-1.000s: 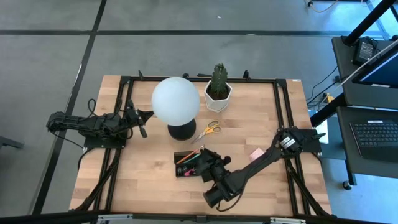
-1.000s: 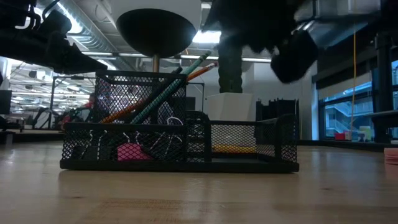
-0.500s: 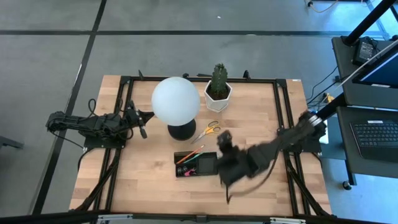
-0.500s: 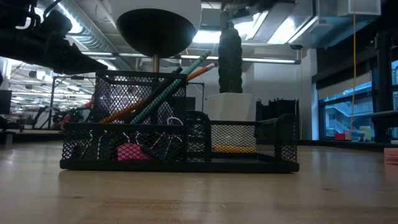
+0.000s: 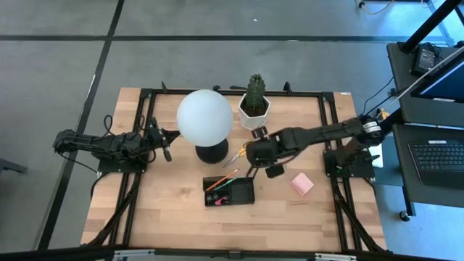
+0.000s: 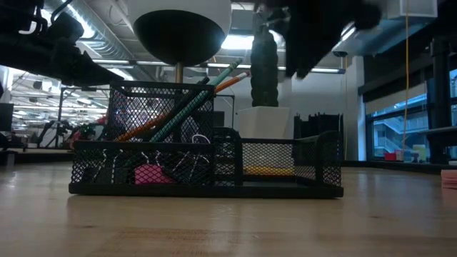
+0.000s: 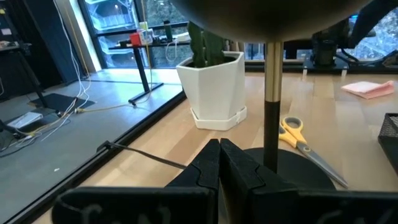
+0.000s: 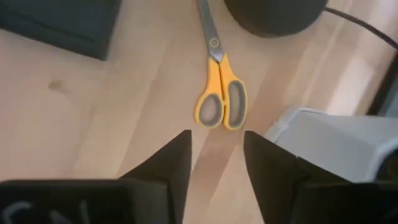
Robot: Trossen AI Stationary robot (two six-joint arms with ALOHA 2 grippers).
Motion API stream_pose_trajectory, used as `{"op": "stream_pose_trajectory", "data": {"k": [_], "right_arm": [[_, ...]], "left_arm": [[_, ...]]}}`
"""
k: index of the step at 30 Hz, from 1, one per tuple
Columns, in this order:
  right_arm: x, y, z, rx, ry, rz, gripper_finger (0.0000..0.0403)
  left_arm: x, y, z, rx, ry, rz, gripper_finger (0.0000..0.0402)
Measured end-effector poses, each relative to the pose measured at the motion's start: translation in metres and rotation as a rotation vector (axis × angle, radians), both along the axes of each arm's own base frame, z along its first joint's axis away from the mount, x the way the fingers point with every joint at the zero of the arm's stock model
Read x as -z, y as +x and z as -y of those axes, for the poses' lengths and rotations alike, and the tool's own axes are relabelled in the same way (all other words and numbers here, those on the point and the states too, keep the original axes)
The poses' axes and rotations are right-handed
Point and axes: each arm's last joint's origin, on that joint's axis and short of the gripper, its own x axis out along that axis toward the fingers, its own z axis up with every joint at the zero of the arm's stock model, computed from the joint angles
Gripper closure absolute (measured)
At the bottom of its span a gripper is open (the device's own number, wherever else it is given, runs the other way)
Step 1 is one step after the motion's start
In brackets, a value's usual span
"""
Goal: Pick and place office supplies into organizer
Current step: Put the yellow scissors into the desk organizer
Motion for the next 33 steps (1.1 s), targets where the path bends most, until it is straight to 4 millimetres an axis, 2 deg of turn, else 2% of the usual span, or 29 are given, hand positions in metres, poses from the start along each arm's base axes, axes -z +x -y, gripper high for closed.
{"op": "stream_pose_trajectory", "data": {"k": [4, 9, 13, 17, 24, 33], "right_arm": [[0.028, 0.006, 0.026, -0.015, -0.008, 0.019, 0.0225], [0.059, 0.000, 0.049, -0.061, -0.048, -0.035, 0.0193], [0.081, -0.003, 0.061, -0.066, -0.064, -0.009, 0.0185], [0.095, -0.001, 0.068, -0.094, -0.092, 0.072, 0.0188], [0.099, 0.001, 0.078, -0.083, -0.011, 0.140, 0.0208], [0.098, 0.003, 0.081, -0.116, 0.089, 0.178, 0.0239]], "left_arm": [[0.000, 0.000, 0.000, 0.000, 0.000, 0.000, 0.0398], [0.000, 0.000, 0.000, 0.000, 0.000, 0.000, 0.0398], [0.000, 0.000, 0.000, 0.000, 0.000, 0.000, 0.0398], [0.000, 0.000, 0.000, 0.000, 0.000, 0.000, 0.0398], [0.000, 0.000, 0.000, 0.000, 0.000, 0.000, 0.0398], [0.000, 0.000, 0.000, 0.000, 0.000, 0.000, 0.0398]]}}
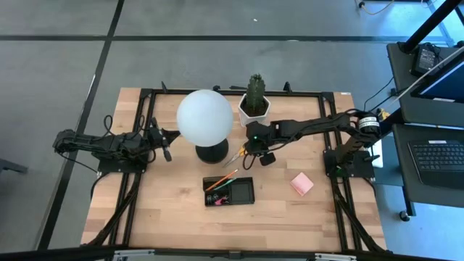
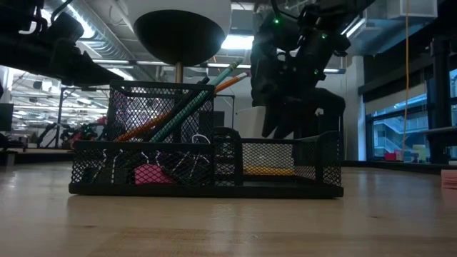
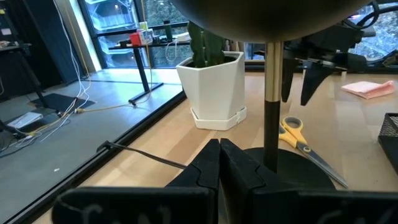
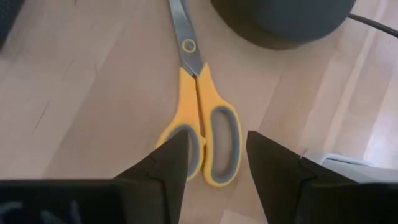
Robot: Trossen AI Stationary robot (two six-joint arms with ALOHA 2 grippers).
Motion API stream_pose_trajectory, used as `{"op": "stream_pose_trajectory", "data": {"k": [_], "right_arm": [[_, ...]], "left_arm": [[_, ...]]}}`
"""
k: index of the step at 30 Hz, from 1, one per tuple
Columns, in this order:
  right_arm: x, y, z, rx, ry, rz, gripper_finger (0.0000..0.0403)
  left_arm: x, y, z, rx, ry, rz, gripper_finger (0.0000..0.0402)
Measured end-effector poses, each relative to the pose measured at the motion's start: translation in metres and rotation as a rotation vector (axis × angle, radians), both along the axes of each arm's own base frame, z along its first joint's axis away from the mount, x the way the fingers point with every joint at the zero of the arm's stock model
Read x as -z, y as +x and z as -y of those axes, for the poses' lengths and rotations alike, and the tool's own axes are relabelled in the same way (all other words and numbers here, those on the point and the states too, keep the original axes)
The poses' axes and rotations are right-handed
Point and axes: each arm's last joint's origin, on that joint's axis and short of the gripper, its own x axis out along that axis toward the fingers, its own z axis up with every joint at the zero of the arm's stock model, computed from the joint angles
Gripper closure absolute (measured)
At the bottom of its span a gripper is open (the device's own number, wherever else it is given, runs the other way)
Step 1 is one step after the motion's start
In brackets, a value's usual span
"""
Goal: Pick and place office supplies into organizer
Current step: Put the yellow scissors into the desk organizer
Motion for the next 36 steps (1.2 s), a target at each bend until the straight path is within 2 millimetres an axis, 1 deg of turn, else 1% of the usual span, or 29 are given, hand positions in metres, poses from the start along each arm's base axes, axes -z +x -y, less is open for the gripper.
{"op": "stream_pose_trajectory", "data": {"k": [3, 8, 11, 17, 23, 26, 34, 36], "right_arm": [[0.005, 0.001, 0.000, 0.000, 0.001, -0.013, 0.0239], [0.021, 0.006, 0.001, 0.000, -0.002, -0.058, 0.0236], [0.027, 0.008, 0.003, 0.031, -0.058, -0.067, 0.0236], [0.032, 0.008, 0.008, 0.047, -0.063, -0.080, 0.0235], [0.032, 0.008, 0.007, 0.024, -0.018, -0.082, 0.0235], [0.036, 0.009, 0.006, 0.019, -0.009, -0.089, 0.0235], [0.059, 0.014, 0.008, 0.024, -0.004, -0.144, 0.0235], [0.062, 0.013, 0.008, 0.032, 0.003, -0.160, 0.0235]], "left_arm": [[0.000, 0.000, 0.000, 0.000, 0.000, 0.000, 0.0398], [0.000, 0.000, 0.000, 0.000, 0.000, 0.000, 0.0398], [0.000, 0.000, 0.000, 0.000, 0.000, 0.000, 0.0398], [0.000, 0.000, 0.000, 0.000, 0.000, -0.001, 0.0398], [0.000, 0.000, 0.000, 0.000, 0.000, 0.000, 0.0398], [0.000, 0.000, 0.000, 0.000, 0.000, -0.001, 0.0398], [0.000, 0.000, 0.000, 0.000, 0.000, 0.000, 0.0398], [0.000, 0.000, 0.000, 0.000, 0.000, -0.001, 0.0398]]}}
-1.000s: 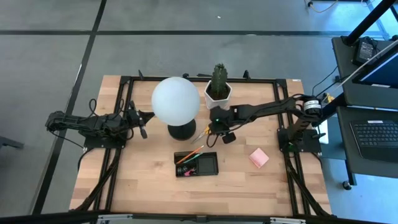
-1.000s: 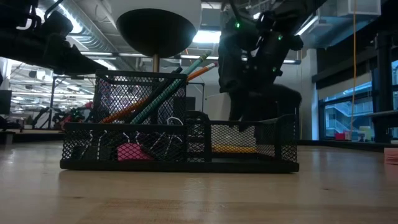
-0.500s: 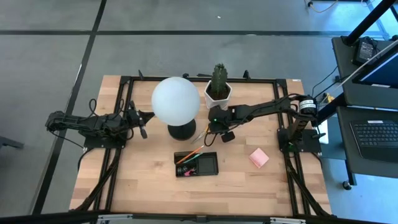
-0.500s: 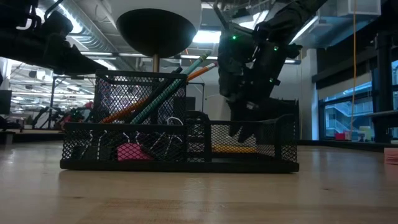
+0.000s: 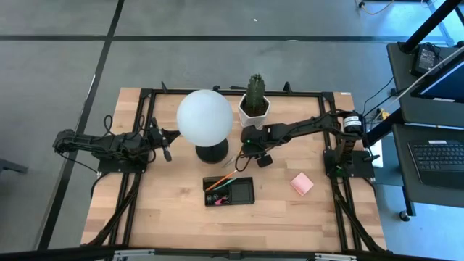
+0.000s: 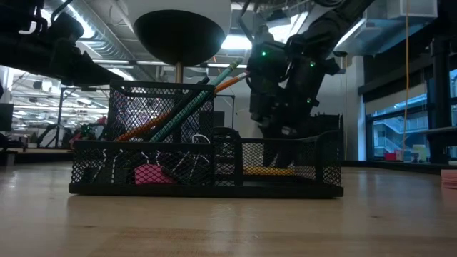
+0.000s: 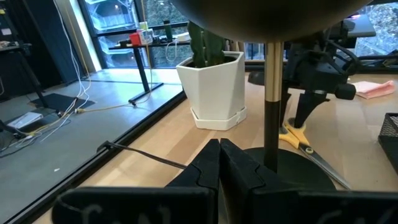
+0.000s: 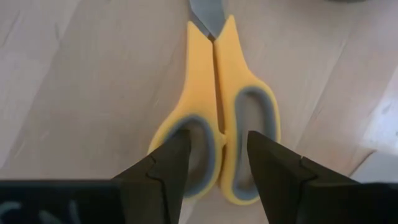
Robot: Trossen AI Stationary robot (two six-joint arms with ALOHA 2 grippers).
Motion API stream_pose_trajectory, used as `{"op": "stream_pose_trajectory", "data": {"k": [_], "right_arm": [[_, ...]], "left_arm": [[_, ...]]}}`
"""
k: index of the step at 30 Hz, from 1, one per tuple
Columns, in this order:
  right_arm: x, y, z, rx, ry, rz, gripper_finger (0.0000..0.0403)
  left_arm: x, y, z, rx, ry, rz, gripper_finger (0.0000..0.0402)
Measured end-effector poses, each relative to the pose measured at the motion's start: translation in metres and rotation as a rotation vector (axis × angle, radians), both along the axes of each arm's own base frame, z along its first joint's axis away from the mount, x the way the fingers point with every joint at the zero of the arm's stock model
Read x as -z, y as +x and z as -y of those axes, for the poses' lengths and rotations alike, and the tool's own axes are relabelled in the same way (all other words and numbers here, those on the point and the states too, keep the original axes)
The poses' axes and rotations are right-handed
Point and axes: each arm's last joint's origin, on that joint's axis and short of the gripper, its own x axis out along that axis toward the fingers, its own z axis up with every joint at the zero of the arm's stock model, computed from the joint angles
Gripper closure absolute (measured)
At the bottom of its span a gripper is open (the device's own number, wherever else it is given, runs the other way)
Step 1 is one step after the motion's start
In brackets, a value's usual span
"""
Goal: Pick and place office supplies into organizer
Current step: Put the yellow scissors into the desk organizer
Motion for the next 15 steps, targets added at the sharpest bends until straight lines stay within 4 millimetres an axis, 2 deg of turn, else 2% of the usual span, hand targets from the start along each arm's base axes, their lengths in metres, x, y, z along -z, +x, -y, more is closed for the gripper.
{"op": "stream_pose_trajectory", "data": {"k": [15], "right_arm": [[0.004, -0.006, 0.014, 0.080, 0.137, -0.029, 0.0272]], "left_arm": [[0.000, 0.000, 0.000, 0.000, 0.000, 0.000, 0.0398]]}}
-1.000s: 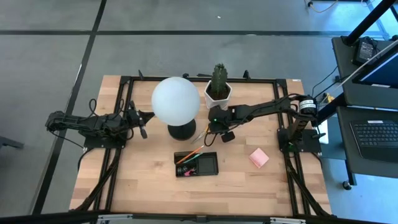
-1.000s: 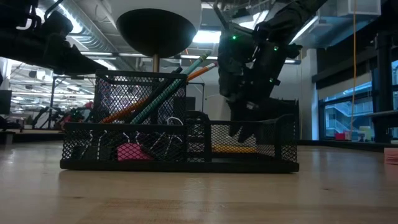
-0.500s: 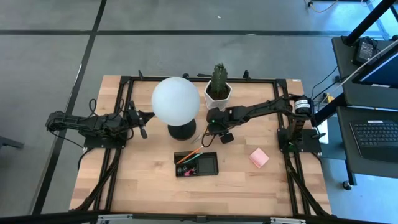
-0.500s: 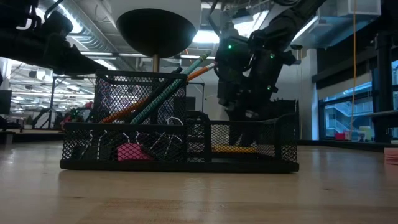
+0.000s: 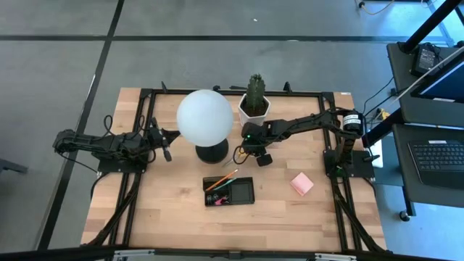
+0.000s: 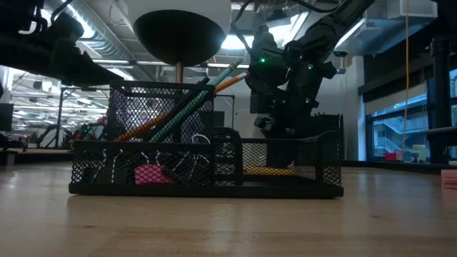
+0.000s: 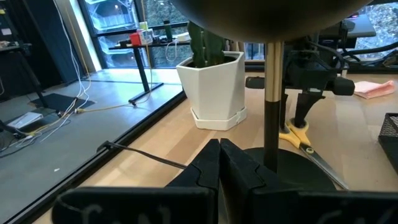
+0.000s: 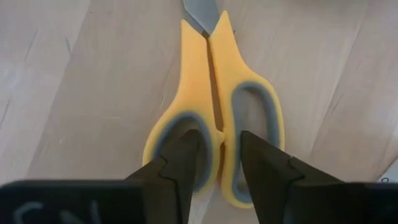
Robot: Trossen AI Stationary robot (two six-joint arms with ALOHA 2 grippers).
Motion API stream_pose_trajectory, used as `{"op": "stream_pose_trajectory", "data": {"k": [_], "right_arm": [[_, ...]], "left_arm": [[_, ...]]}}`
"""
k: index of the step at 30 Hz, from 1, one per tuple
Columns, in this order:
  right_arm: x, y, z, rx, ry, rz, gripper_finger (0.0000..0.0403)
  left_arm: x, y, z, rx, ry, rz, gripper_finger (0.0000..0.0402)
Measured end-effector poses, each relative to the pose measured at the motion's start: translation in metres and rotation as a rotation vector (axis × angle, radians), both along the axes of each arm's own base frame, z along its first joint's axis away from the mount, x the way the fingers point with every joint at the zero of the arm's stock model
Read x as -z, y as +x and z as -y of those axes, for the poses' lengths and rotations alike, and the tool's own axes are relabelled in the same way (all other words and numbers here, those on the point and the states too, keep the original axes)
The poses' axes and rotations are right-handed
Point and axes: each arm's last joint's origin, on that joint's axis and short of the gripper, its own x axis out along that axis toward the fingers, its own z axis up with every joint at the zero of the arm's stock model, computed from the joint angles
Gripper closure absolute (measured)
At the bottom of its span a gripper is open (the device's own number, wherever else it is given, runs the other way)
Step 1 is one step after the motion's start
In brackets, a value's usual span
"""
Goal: Pick and place office supplies into organizer
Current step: Put the yellow scissors into the desk organizer
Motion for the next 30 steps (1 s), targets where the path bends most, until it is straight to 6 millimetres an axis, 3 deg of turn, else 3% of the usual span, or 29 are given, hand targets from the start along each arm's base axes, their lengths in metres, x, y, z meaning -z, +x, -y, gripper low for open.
{"op": "stream_pose_trajectory", "data": {"k": [12, 20, 30], "right_arm": [[0.000, -0.002, -0.001, 0.065, 0.015, -0.020, 0.0339], [-0.004, -0.004, -0.015, 0.098, -0.010, -0.046, 0.0336], [-0.024, -0.026, -0.044, 0.122, -0.015, -0.195, 0.0337]], "left_arm": [[0.000, 0.000, 0.000, 0.000, 0.000, 0.000, 0.0398], [0.000, 0.000, 0.000, 0.000, 0.000, 0.000, 0.0398], [0.000, 0.000, 0.000, 0.001, 0.000, 0.000, 0.0398]]}}
